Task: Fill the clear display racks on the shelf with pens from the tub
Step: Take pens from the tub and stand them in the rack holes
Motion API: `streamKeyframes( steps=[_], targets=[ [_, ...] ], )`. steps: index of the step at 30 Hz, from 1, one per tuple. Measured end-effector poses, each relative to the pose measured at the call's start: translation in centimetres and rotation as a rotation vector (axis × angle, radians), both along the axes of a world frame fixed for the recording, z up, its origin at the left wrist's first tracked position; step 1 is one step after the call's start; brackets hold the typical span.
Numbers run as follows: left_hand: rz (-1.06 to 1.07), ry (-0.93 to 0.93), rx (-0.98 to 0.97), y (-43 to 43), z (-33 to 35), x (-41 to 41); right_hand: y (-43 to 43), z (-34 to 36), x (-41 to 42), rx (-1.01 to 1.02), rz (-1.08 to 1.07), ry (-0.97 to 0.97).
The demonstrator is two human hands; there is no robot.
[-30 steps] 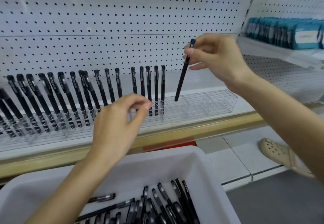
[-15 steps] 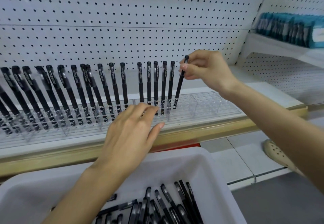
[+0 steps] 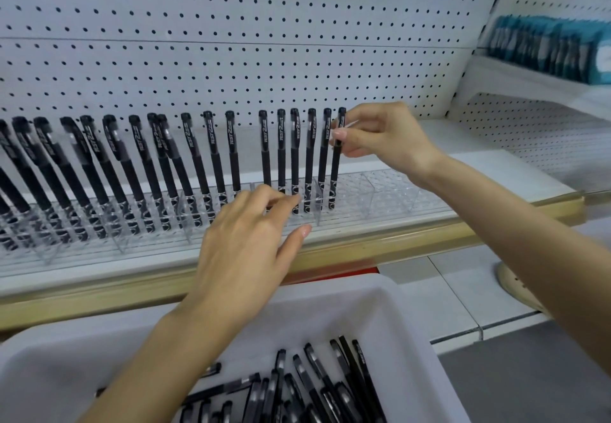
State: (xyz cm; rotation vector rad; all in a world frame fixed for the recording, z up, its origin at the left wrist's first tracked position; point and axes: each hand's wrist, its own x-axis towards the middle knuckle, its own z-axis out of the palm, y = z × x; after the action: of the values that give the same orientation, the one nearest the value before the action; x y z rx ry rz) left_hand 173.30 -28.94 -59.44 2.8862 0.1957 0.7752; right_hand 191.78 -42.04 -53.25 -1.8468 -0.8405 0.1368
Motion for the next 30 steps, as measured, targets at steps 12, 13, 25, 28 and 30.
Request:
streamKeyframes(
  steps=[12,13,25,28,30],
  targets=[
    [-0.063,0.098,-0.115,0.0,1.6,-1.2,-1.7,1.3,-1.1,-0.280,-0.075,-0.170],
    [-0.065,0.090,-0.116,-0.1,1.8,-1.5,-2.0,1.6,-1.5,-0.320,-0.077,-0.209],
    [-0.064,0.263,-0.118,-0.9,-1.4,-11.0,-5.2,-2.7,-15.0,-0.614,0.195,-0.286],
    [-0.041,0.385,-0.159,-1.2,-4.3,-14.2,-6.0,-6.9,-18.4,-0.766,0.300,-0.207],
    [-0.014,0.431,-0.205,-1.5,-6.0,-16.1,-6.4,-9.4,-20.2,-0.772,0.316,-0.123]
  ],
)
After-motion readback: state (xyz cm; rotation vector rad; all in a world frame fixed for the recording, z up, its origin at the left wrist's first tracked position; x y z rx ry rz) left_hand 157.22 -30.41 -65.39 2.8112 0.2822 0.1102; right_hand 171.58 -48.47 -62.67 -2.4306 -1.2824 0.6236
